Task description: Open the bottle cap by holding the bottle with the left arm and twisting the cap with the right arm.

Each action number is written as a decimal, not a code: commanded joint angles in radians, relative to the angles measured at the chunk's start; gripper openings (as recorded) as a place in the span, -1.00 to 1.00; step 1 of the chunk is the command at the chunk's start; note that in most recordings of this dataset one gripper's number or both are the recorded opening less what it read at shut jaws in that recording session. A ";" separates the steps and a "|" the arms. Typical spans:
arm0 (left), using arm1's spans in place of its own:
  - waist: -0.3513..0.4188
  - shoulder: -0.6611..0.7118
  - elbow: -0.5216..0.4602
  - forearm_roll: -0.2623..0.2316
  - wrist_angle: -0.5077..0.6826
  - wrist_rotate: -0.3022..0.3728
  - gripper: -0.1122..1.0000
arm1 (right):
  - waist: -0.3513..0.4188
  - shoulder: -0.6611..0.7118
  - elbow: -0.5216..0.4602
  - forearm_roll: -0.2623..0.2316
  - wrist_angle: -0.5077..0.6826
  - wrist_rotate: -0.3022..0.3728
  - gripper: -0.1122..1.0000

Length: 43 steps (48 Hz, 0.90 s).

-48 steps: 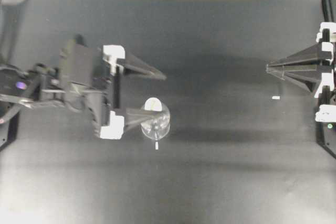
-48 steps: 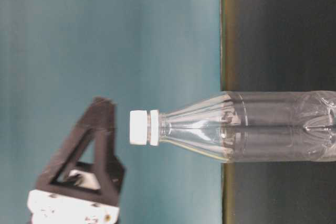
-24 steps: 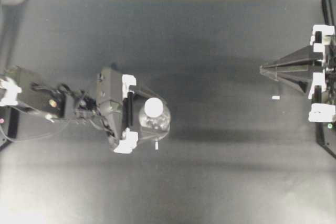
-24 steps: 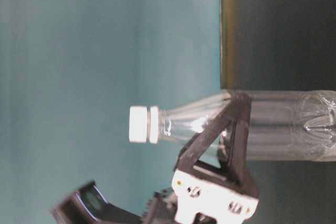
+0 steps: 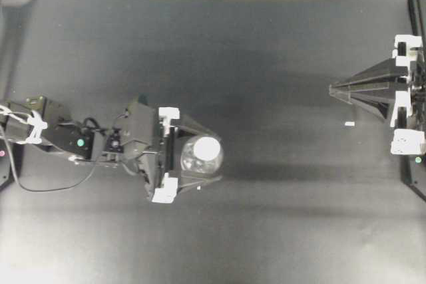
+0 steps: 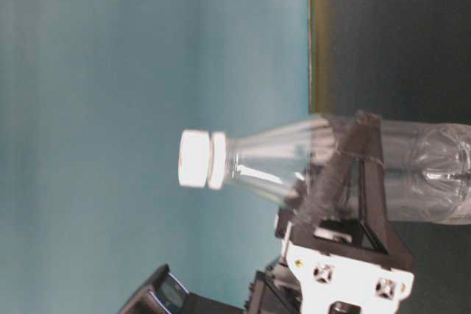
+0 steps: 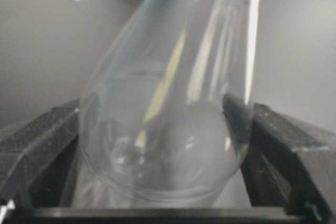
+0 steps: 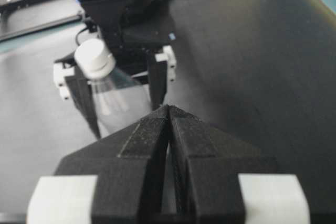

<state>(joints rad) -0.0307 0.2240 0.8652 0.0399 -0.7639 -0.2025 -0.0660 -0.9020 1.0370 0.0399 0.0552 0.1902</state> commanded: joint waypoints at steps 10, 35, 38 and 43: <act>0.000 0.035 0.040 0.006 0.044 -0.003 0.98 | 0.003 0.006 -0.009 0.005 -0.018 0.051 -0.82; -0.003 0.040 0.038 0.005 0.032 0.014 0.81 | 0.097 0.060 -0.080 0.005 0.201 0.155 -0.79; -0.003 0.040 0.035 0.005 0.021 0.021 0.78 | 0.107 0.086 -0.115 0.005 0.262 0.155 -0.76; -0.002 0.043 0.025 0.005 -0.012 0.046 0.78 | 0.118 0.141 -0.193 0.005 0.387 0.155 -0.65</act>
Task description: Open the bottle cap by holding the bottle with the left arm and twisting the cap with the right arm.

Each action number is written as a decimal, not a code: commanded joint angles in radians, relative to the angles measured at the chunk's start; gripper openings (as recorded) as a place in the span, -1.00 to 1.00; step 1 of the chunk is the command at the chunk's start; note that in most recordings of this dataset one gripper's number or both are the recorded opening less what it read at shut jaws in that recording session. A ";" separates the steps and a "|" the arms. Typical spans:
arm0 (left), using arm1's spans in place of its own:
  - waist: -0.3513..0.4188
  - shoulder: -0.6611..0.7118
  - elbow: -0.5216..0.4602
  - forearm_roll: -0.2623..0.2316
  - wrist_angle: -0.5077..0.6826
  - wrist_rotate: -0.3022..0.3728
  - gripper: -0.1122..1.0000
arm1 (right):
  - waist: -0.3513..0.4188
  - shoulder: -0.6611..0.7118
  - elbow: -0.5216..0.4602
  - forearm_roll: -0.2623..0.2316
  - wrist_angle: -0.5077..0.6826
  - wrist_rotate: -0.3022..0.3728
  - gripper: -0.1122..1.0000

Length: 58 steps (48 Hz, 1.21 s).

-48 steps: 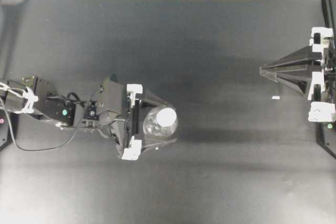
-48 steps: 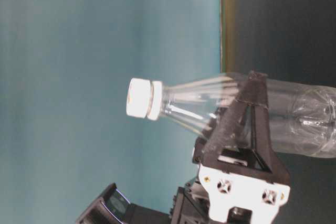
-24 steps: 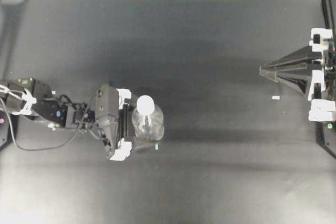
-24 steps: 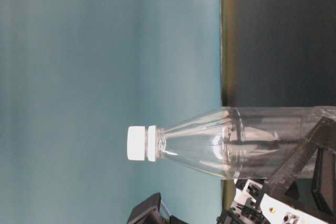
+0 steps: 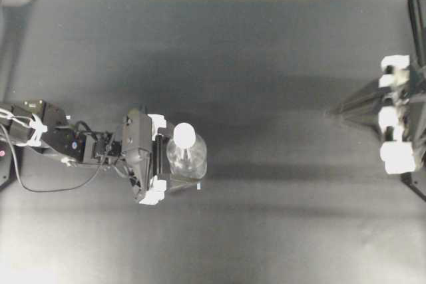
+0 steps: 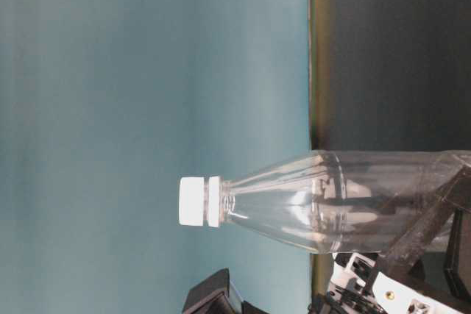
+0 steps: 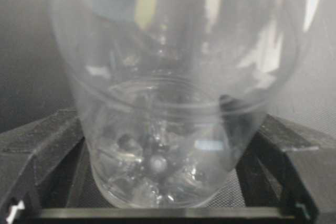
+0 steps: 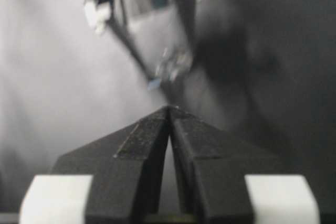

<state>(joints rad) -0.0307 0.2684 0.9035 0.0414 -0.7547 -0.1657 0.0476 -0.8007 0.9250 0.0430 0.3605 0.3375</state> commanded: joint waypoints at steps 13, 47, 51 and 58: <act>0.021 0.002 -0.029 0.003 -0.043 0.023 0.78 | -0.020 0.259 -0.399 0.035 0.430 0.089 0.39; 0.058 0.008 -0.032 0.003 -0.071 0.015 0.78 | -0.081 0.900 -1.083 0.156 0.718 0.374 0.66; 0.058 0.008 -0.034 0.003 -0.071 0.015 0.78 | -0.081 0.937 -1.108 0.176 0.730 0.377 0.66; 0.057 0.009 -0.034 0.005 -0.071 0.015 0.78 | -0.081 0.976 -1.131 0.193 0.762 0.377 0.66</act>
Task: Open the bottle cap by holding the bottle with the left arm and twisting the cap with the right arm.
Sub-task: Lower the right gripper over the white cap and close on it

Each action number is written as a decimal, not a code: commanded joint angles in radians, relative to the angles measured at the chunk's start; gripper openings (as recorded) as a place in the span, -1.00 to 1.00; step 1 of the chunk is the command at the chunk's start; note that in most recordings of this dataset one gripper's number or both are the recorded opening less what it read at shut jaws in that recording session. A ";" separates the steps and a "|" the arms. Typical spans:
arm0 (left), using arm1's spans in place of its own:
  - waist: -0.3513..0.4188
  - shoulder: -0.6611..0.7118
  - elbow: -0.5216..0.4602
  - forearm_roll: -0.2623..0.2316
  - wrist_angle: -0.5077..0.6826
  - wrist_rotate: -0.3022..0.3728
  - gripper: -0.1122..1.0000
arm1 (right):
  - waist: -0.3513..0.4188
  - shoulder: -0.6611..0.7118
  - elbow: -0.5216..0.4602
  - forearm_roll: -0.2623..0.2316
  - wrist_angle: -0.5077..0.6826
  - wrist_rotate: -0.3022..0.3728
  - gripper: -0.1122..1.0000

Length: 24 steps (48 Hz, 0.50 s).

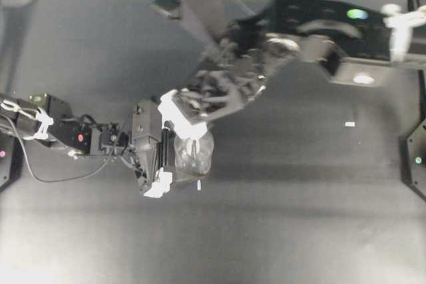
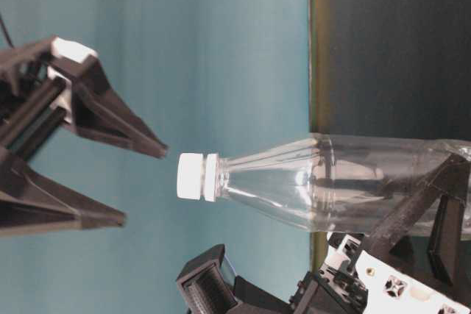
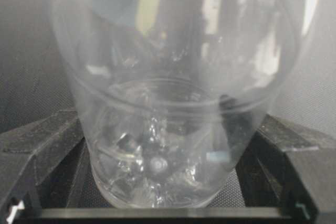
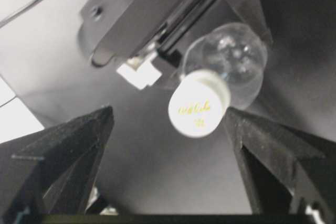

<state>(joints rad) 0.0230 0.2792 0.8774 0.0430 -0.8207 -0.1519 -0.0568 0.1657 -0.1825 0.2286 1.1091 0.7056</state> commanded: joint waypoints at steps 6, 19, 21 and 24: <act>0.003 -0.002 -0.008 0.003 -0.005 0.002 0.78 | 0.023 0.021 -0.020 0.006 0.044 0.009 0.66; 0.002 0.000 -0.005 0.002 -0.003 0.002 0.78 | 0.028 0.044 -0.025 0.017 0.052 0.009 0.59; 0.000 0.000 -0.005 0.003 -0.003 0.002 0.78 | 0.031 0.048 -0.026 0.021 0.052 0.008 0.56; 0.000 -0.002 -0.003 0.003 -0.003 0.002 0.78 | 0.037 0.049 -0.026 0.031 0.052 0.008 0.51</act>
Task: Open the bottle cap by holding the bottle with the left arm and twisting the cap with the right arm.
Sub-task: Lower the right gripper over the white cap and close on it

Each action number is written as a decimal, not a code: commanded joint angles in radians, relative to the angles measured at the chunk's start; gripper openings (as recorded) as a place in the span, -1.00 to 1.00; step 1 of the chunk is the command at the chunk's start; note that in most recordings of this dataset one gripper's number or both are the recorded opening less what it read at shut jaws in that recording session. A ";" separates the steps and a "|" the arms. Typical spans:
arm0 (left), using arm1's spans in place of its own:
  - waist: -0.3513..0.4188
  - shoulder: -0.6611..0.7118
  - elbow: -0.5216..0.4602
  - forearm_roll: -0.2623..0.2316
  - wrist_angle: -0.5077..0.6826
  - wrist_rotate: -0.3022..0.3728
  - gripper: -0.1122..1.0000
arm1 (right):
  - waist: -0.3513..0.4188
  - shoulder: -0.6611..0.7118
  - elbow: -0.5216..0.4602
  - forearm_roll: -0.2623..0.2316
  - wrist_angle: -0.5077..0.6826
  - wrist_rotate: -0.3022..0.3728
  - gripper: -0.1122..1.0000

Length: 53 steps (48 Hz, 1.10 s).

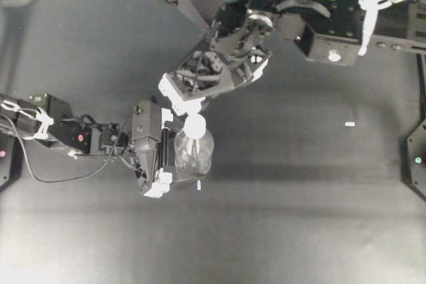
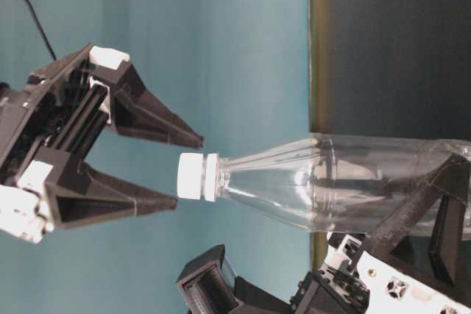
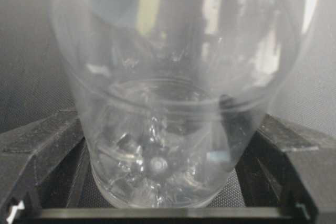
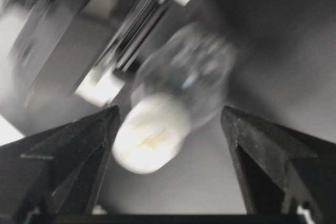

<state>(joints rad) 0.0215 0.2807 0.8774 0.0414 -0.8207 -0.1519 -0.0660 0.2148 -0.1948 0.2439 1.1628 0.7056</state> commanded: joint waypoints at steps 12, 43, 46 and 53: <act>0.002 0.002 -0.003 0.003 0.000 0.002 0.78 | 0.058 0.000 -0.014 0.031 0.000 0.003 0.50; -0.003 0.003 -0.003 0.003 0.002 0.002 0.78 | 0.018 0.008 -0.017 0.002 0.018 0.000 0.50; -0.002 0.002 -0.003 0.003 0.002 0.002 0.78 | 0.020 0.011 -0.017 0.002 0.018 0.000 0.50; -0.003 0.003 -0.003 0.003 0.002 0.002 0.78 | 0.020 0.015 -0.018 0.002 0.020 -0.002 0.48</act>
<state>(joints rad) 0.0199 0.2853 0.8790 0.0445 -0.8161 -0.1488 -0.0537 0.2286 -0.1979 0.2470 1.1858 0.7056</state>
